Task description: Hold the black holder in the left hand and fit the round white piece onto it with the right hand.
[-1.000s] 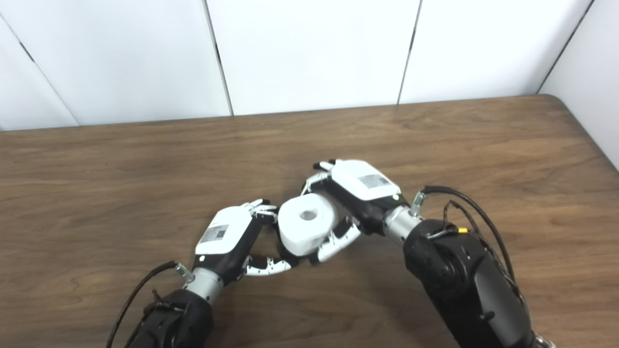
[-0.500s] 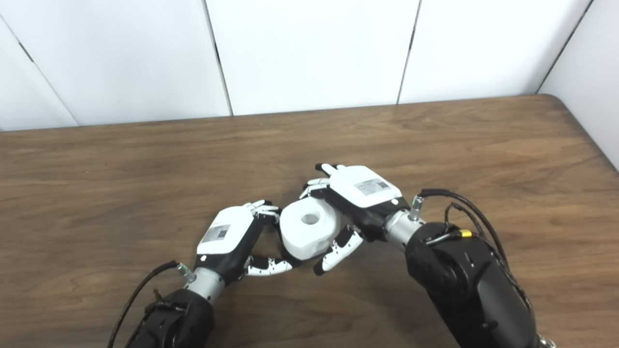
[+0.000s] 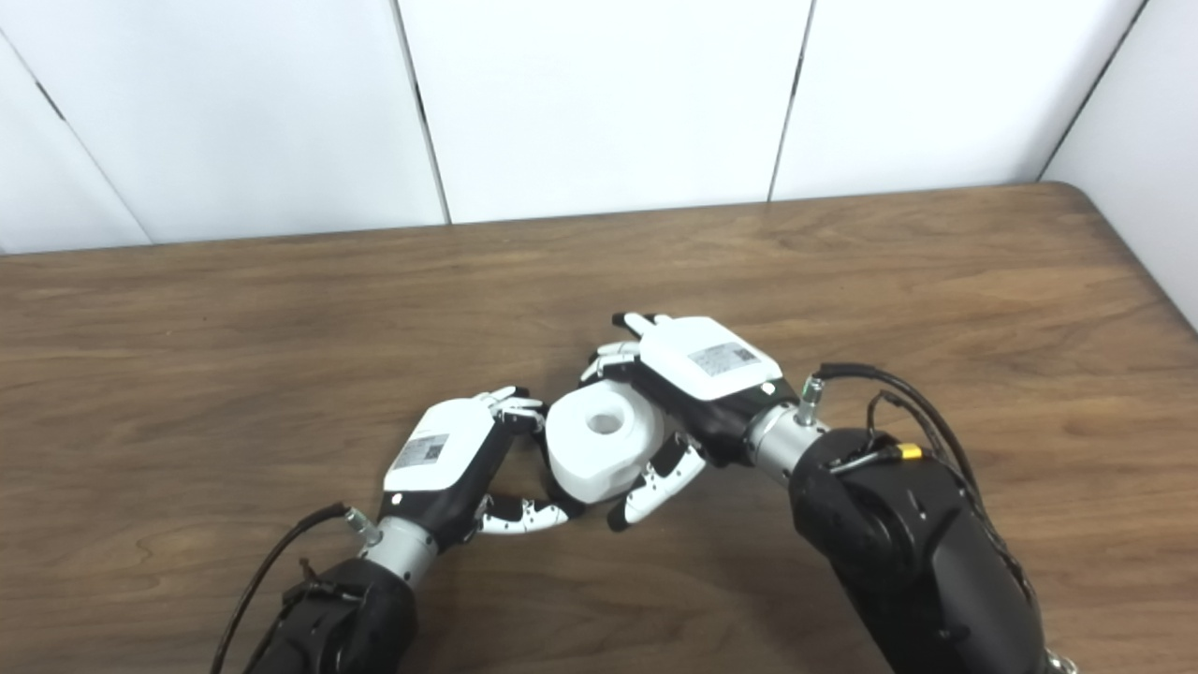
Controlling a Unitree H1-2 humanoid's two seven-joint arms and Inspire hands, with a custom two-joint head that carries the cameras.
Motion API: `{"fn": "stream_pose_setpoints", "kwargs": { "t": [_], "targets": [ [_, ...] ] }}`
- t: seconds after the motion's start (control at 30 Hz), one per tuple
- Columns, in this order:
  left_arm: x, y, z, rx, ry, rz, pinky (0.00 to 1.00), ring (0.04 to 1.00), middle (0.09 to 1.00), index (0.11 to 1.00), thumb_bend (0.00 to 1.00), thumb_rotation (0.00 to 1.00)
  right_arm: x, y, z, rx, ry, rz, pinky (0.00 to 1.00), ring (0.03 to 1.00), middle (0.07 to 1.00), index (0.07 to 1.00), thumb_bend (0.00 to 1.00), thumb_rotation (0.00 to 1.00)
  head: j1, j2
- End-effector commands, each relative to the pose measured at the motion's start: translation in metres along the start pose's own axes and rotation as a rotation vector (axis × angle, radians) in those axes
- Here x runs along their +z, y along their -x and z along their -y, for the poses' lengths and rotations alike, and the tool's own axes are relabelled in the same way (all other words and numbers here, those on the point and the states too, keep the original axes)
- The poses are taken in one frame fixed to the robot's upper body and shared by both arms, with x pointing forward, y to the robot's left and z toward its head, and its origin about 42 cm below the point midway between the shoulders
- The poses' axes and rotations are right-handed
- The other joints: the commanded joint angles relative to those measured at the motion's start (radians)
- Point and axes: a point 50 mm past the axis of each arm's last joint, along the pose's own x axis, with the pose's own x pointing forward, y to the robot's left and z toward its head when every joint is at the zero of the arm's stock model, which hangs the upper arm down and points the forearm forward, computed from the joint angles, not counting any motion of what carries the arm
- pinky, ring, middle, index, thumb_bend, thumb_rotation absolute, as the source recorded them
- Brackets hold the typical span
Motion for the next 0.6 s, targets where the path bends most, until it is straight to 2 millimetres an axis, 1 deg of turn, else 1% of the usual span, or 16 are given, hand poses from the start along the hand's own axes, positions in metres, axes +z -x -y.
{"fn": "stream_pose_setpoints", "kwargs": {
  "t": [0.0,0.13,0.23,0.57],
  "targets": [
    [-0.010,0.009,0.032,-0.186,0.033,-0.066,0.88,0.903,0.790,0.486,0.52,0.05,0.007,0.001,0.027,-0.109,0.027,0.032,1.00,1.000,0.874,0.750,1.00,0.38,-0.001,0.001],
    [-0.010,0.009,0.032,-0.187,0.033,-0.064,0.87,0.902,0.789,0.486,0.52,0.05,0.003,0.001,0.041,-0.151,0.003,0.023,1.00,1.000,0.873,0.756,1.00,0.38,0.001,0.001],
    [-0.010,0.009,0.032,-0.188,0.033,-0.063,0.87,0.900,0.789,0.486,0.52,0.05,0.000,0.003,0.047,-0.167,-0.009,0.023,1.00,1.000,0.871,0.757,1.00,0.39,0.001,0.001],
    [-0.010,0.009,0.031,-0.199,0.033,-0.069,0.88,0.889,0.787,0.486,0.52,0.05,-0.001,0.010,0.061,-0.176,-0.007,0.002,1.00,1.000,0.891,0.794,1.00,0.41,0.002,0.006]
  ]
}}
